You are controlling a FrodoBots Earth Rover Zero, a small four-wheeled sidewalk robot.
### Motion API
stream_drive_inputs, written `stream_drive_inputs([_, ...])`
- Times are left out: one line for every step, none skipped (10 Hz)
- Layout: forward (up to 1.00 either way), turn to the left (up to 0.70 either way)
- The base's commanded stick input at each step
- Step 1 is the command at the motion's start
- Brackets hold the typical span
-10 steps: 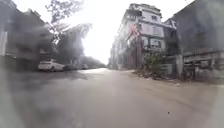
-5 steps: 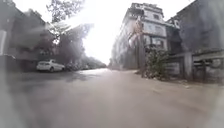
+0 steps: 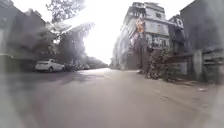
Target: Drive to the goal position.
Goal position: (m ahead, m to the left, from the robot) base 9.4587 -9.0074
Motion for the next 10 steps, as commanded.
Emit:
stream_drive_inputs([1.00, 0.06])
stream_drive_inputs([1.00, 0.46])
stream_drive_inputs([1.00, 0.46])
stream_drive_inputs([1.00, 0.46])
stream_drive_inputs([1.00, 0.46])
stream_drive_inputs([1.00, 0.46])
stream_drive_inputs([1.00, 0.11])
stream_drive_inputs([1.00, 0.06])
stream_drive_inputs([1.00, 0.06])
stream_drive_inputs([1.00, 0.06])
